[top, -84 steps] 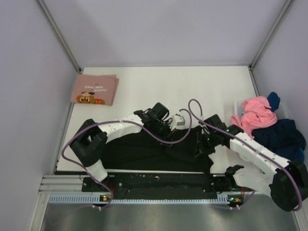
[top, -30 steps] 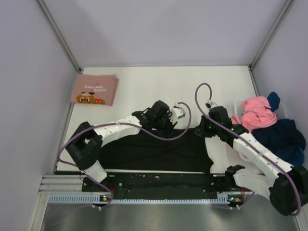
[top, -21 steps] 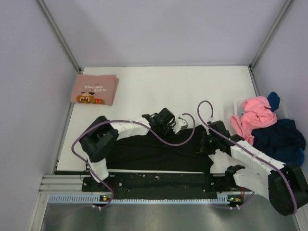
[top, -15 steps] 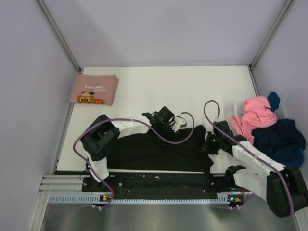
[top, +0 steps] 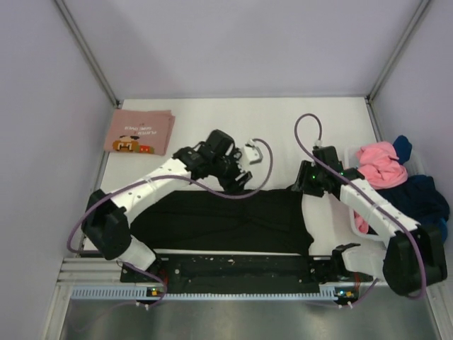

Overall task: Fold and stack the t-shirts
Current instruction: Rotate the tshirt 70 degrees

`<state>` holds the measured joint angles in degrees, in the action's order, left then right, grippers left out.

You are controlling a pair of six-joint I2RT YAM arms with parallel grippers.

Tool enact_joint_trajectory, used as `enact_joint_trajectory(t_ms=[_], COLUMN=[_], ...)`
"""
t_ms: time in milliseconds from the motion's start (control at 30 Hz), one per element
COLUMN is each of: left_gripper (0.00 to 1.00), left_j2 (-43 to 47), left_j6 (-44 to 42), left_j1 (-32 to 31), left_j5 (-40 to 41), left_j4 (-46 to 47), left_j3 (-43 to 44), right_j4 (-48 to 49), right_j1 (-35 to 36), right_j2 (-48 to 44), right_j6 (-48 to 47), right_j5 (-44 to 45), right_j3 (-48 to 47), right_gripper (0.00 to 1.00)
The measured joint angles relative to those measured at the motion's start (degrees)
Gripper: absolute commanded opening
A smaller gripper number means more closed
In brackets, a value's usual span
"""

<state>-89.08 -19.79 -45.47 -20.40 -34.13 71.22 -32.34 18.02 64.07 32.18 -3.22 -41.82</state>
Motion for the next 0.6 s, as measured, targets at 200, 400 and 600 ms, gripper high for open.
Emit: enact_joint_trajectory(t_ms=[200,400,600], left_gripper=[0.66,0.67,0.66], left_j2=[4.8,7.5,10.7], left_j6=[-2.1,-5.6,-9.3], left_j1=[16.5,31.1,41.5], left_j5=[3.7,7.6,9.4], left_j4=[-2.7,-4.8,-6.6], left_j3=[0.1,-5.5,-9.8], right_j4=[3.7,6.3,6.6], right_j1=[-2.9,-3.7,-5.5], right_j2=[13.7,23.8,35.5], right_j6=[-3.6,-5.1,-6.2], right_j5=[0.6,-3.1,-6.9], right_j3=[-2.6,-4.6,-16.6], right_gripper=[0.38,0.0,0.0])
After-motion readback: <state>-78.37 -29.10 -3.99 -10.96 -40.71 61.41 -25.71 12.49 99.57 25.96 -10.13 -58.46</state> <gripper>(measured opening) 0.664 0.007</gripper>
